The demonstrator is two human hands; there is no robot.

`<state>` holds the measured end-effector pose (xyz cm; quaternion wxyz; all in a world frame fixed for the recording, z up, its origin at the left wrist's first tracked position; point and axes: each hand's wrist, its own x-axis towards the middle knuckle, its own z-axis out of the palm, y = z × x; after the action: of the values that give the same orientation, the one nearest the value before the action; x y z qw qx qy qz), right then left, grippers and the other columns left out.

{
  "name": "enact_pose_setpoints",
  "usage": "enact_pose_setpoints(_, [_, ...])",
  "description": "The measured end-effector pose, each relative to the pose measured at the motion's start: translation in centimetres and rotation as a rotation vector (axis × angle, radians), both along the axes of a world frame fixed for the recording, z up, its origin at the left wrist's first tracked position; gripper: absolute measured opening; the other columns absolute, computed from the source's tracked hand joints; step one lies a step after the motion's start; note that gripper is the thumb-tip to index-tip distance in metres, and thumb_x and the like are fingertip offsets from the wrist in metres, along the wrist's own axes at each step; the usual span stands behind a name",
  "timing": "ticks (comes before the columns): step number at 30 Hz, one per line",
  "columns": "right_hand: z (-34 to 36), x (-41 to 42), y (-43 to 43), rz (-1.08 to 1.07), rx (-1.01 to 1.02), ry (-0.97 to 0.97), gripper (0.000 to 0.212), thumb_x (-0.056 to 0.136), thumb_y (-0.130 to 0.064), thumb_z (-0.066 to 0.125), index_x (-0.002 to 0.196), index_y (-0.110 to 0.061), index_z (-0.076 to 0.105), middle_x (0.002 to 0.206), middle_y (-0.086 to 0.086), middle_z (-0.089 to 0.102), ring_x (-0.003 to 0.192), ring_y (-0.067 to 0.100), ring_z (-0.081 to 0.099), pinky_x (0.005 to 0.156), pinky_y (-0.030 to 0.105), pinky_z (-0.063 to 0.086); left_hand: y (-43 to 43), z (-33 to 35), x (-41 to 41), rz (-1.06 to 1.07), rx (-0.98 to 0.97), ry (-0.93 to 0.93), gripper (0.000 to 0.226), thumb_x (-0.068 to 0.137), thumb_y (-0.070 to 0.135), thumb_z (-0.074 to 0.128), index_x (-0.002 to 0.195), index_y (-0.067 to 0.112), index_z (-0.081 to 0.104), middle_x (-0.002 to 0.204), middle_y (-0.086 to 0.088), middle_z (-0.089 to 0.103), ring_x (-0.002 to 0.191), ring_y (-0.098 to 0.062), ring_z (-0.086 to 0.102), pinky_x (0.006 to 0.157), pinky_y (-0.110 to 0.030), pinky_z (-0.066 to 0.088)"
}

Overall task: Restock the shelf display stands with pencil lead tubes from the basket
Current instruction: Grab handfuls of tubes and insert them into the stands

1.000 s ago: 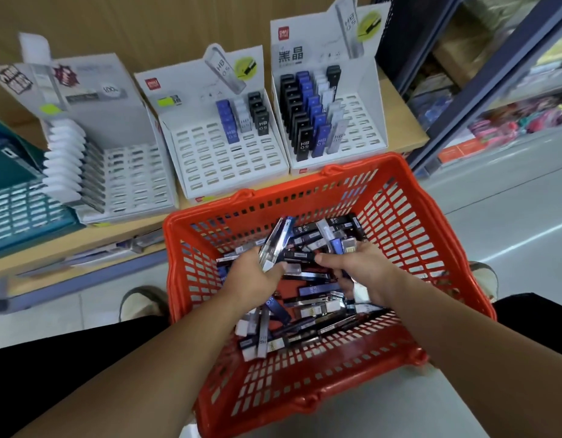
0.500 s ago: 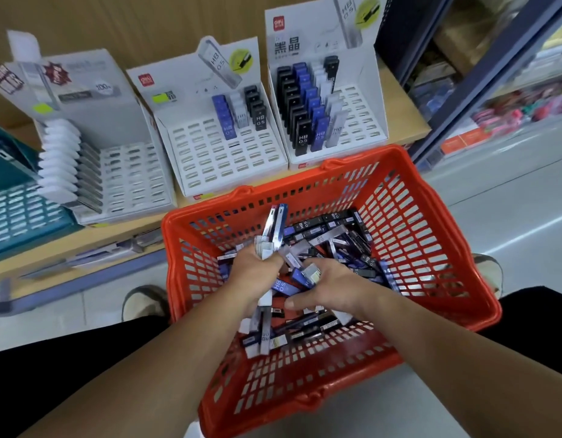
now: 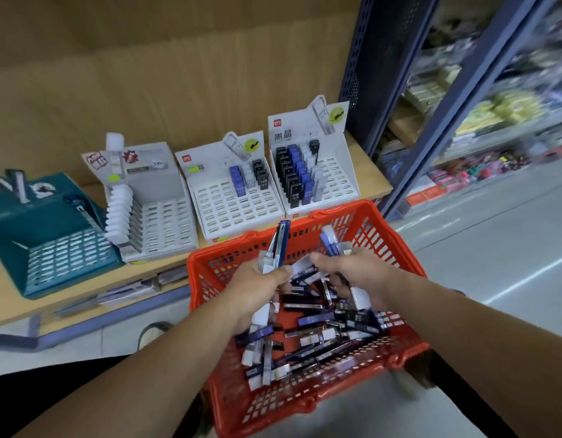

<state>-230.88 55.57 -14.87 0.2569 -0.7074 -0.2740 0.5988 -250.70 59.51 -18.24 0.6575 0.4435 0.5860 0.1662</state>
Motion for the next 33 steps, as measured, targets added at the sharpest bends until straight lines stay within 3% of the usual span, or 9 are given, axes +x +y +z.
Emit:
enact_pose_setpoints(4, [6.2, -0.3, 0.1, -0.007, 0.057, 0.115, 0.04, 0.093, -0.033, 0.076, 0.065, -0.011, 0.058, 0.051, 0.004, 0.048, 0.041, 0.015, 0.041, 0.041, 0.021, 0.037, -0.4, 5.5, 0.6, -0.075, 0.034, -0.106, 0.022, 0.095, 0.028, 0.074, 0.11, 0.012, 0.068, 0.082, -0.008, 0.075, 0.056, -0.014, 0.052, 0.051, -0.029, 0.044])
enact_pose_setpoints(10, [12.5, -0.5, 0.3, -0.05, 0.192, 0.166, 0.013, 0.094, -0.018, 0.074, 0.09, -0.008, 0.066, 0.066, 0.005, 0.054, 0.048, 0.013, 0.045, 0.04, 0.022, 0.039, -0.7, 13.3, 0.6, -0.169, 0.109, -0.193, 0.026, 0.099, 0.024, 0.069, 0.116, 0.005, 0.065, 0.082, -0.011, 0.077, 0.047, -0.013, 0.053, 0.044, -0.025, 0.043])
enact_pose_setpoints(13, [14.6, 0.3, 0.9, -0.035, 0.262, 0.116, 0.017, 0.094, -0.014, 0.07, 0.081, -0.006, 0.063, 0.065, 0.009, 0.051, 0.047, 0.015, 0.041, 0.039, 0.022, 0.036, 0.2, 15.7, 0.4, -0.157, 0.177, -0.187, 0.024, 0.1, 0.022, 0.068, 0.116, 0.005, 0.063, 0.09, -0.016, 0.078, 0.049, -0.013, 0.057, 0.042, -0.025, 0.042])
enact_pose_setpoints(17, [14.4, 1.6, 1.8, -0.068, 0.299, 0.131, 0.018, 0.093, -0.015, 0.068, 0.079, -0.004, 0.065, 0.08, 0.021, 0.055, 0.05, 0.018, 0.04, 0.041, 0.025, 0.036, 2.7, 16.2, 0.3, -0.113, 0.251, -0.105, 0.017, 0.099, 0.023, 0.068, 0.112, 0.012, 0.064, 0.091, -0.012, 0.079, 0.056, -0.016, 0.06, 0.047, -0.027, 0.042])
enact_pose_setpoints(23, [10.8, 1.4, 2.9, -0.095, 0.206, 0.31, 0.007, 0.095, -0.014, 0.065, 0.098, -0.009, 0.061, 0.083, 0.009, 0.072, 0.049, 0.013, 0.039, 0.043, 0.024, 0.031, 5.7, 14.4, 1.5, -0.11, 0.269, -0.03, 0.015, 0.098, 0.023, 0.071, 0.106, 0.01, 0.067, 0.089, -0.012, 0.078, 0.059, -0.016, 0.061, 0.048, -0.028, 0.044])
enact_pose_setpoints(27, [9.7, 1.4, 5.6, 0.033, 0.185, 0.074, 0.059, 0.098, -0.031, 0.07, 0.14, 0.002, 0.045, 0.068, -0.001, 0.075, 0.045, 0.013, 0.044, 0.06, 0.028, 0.046, 9.0, 14.0, 0.9, -0.129, 0.3, 0.028, 0.016, 0.096, 0.02, 0.072, 0.103, 0.006, 0.068, 0.081, -0.009, 0.076, 0.058, -0.016, 0.059, 0.047, -0.028, 0.041])
enact_pose_setpoints(30, [8.5, 0.7, 8.7, 0.024, 0.235, -0.013, 0.05, 0.098, -0.031, 0.069, 0.128, -0.008, 0.037, 0.078, 0.003, 0.078, 0.046, 0.014, 0.047, 0.08, 0.038, 0.048, 11.3, 13.8, -1.1, -0.118, 0.467, 0.215, 0.012, 0.097, 0.026, 0.071, 0.095, 0.014, 0.069, 0.075, -0.004, 0.074, 0.056, -0.013, 0.058, 0.051, -0.028, 0.042])
enact_pose_setpoints(32, [7.7, -0.3, 10.5, -0.037, 0.259, -0.041, 0.048, 0.098, -0.024, 0.068, 0.133, -0.017, 0.036, 0.066, 0.005, 0.07, 0.046, 0.016, 0.048, 0.08, 0.04, 0.052, 12.8, 13.2, -2.6, -0.119, 0.611, 0.388, 0.009, 0.097, 0.029, 0.07, 0.091, 0.023, 0.068, 0.078, -0.006, 0.075, 0.054, -0.011, 0.059, 0.051, -0.023, 0.044])
enact_pose_setpoints(33, [7.1, -0.8, 11.3, -0.049, 0.268, -0.051, 0.051, 0.097, -0.021, 0.068, 0.138, -0.01, 0.04, 0.065, 0.008, 0.066, 0.049, 0.019, 0.049, 0.074, 0.039, 0.051, 13.6, 12.7, -3.2, -0.127, 0.663, 0.459, 0.008, 0.097, 0.031, 0.07, 0.093, 0.024, 0.068, 0.082, -0.011, 0.075, 0.057, -0.014, 0.06, 0.049, -0.021, 0.042])
